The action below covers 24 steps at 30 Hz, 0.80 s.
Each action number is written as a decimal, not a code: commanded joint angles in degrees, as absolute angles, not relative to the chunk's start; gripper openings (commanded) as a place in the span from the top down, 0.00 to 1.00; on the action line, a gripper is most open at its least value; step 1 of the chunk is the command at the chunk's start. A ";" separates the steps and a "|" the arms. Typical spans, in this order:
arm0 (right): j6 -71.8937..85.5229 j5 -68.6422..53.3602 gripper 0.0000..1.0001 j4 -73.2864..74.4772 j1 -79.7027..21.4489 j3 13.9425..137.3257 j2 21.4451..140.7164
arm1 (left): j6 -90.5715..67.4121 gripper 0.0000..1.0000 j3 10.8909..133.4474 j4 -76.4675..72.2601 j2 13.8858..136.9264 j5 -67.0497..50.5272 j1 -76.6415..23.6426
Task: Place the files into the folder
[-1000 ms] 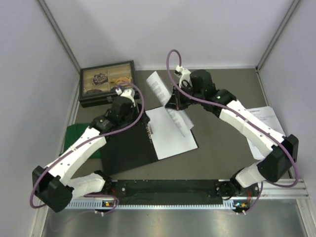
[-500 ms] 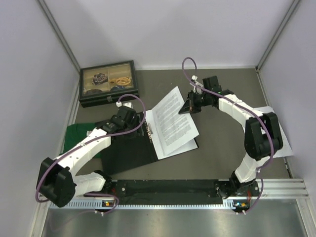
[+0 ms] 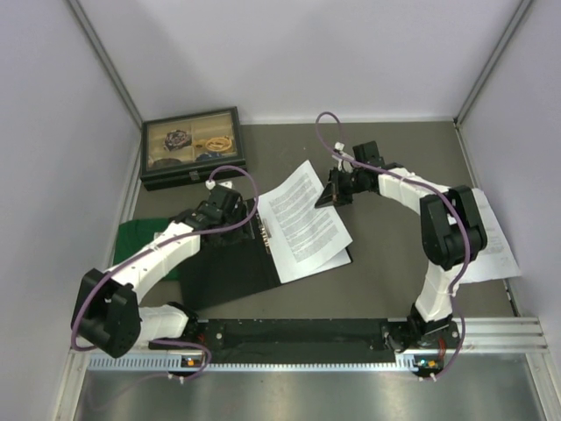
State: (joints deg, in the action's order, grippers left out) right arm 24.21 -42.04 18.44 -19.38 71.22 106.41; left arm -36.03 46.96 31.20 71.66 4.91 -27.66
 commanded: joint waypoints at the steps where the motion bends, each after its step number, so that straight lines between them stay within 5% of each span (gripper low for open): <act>1: 26.36 -41.75 1.00 13.28 -19.60 70.23 107.58 | -36.04 0.34 49.13 28.83 71.89 3.96 -27.16; 24: 30.15 -40.17 1.00 10.11 -21.53 66.88 105.29 | -35.16 0.34 49.66 28.30 73.30 1.85 -26.81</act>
